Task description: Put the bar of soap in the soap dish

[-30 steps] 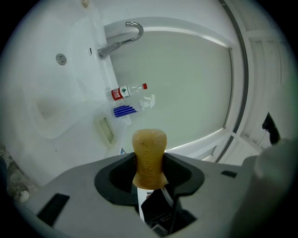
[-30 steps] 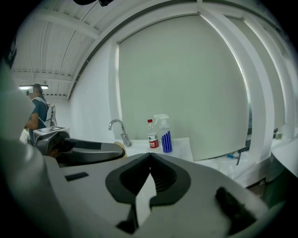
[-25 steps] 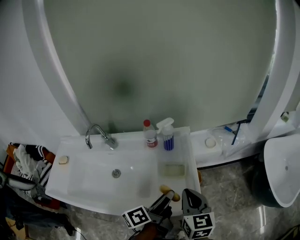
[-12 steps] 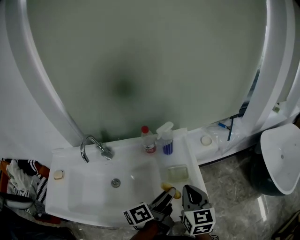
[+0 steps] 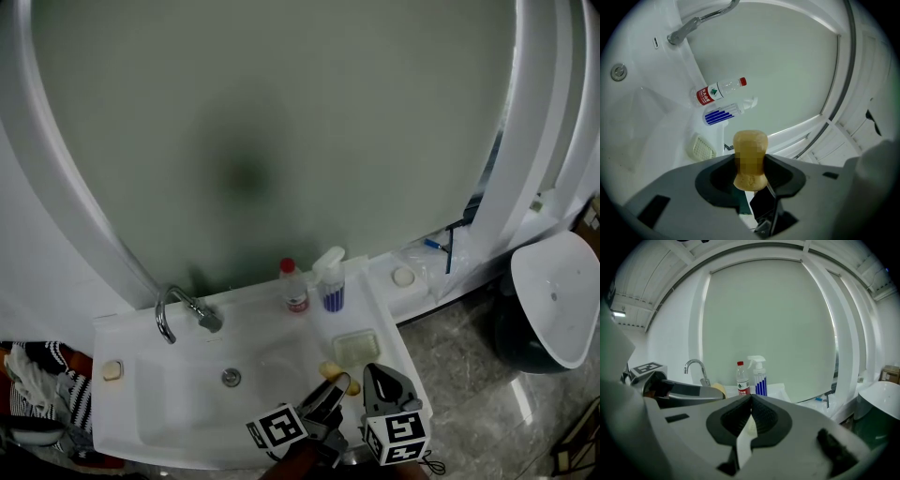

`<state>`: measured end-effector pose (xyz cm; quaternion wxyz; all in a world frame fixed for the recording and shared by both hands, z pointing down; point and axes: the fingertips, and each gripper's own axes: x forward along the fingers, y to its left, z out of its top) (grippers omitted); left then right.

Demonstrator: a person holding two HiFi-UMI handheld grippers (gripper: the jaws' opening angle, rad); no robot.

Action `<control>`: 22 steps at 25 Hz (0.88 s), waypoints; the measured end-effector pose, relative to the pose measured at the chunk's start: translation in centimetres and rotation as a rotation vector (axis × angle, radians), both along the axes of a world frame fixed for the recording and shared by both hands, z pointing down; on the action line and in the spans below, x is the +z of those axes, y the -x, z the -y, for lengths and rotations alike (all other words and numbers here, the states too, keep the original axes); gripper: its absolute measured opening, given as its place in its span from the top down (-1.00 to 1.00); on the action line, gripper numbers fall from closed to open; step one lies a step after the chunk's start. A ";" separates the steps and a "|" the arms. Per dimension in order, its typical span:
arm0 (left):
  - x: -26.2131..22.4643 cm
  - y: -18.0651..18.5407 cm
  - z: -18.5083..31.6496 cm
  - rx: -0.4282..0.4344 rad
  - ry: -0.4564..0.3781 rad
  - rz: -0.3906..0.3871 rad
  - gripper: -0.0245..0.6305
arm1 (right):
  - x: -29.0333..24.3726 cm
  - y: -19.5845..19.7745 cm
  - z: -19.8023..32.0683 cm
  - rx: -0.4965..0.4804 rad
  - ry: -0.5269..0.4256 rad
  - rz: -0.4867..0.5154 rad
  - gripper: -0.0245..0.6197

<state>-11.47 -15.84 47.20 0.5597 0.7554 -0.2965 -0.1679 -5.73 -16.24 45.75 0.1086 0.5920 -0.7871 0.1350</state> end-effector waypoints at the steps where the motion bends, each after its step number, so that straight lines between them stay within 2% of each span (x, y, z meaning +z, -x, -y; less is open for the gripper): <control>1: 0.1 0.1 0.1 0.004 -0.002 0.006 0.36 | 0.0 0.0 0.2 0.002 0.001 -0.003 0.89; 10: 1.0 -0.3 1.6 0.002 -0.014 0.051 0.36 | 0.6 -0.2 1.8 -0.020 0.004 0.000 0.89; 22: 3.1 -2.6 3.9 -0.025 -0.045 0.214 0.36 | 1.8 -2.3 4.6 -0.122 0.041 0.007 0.89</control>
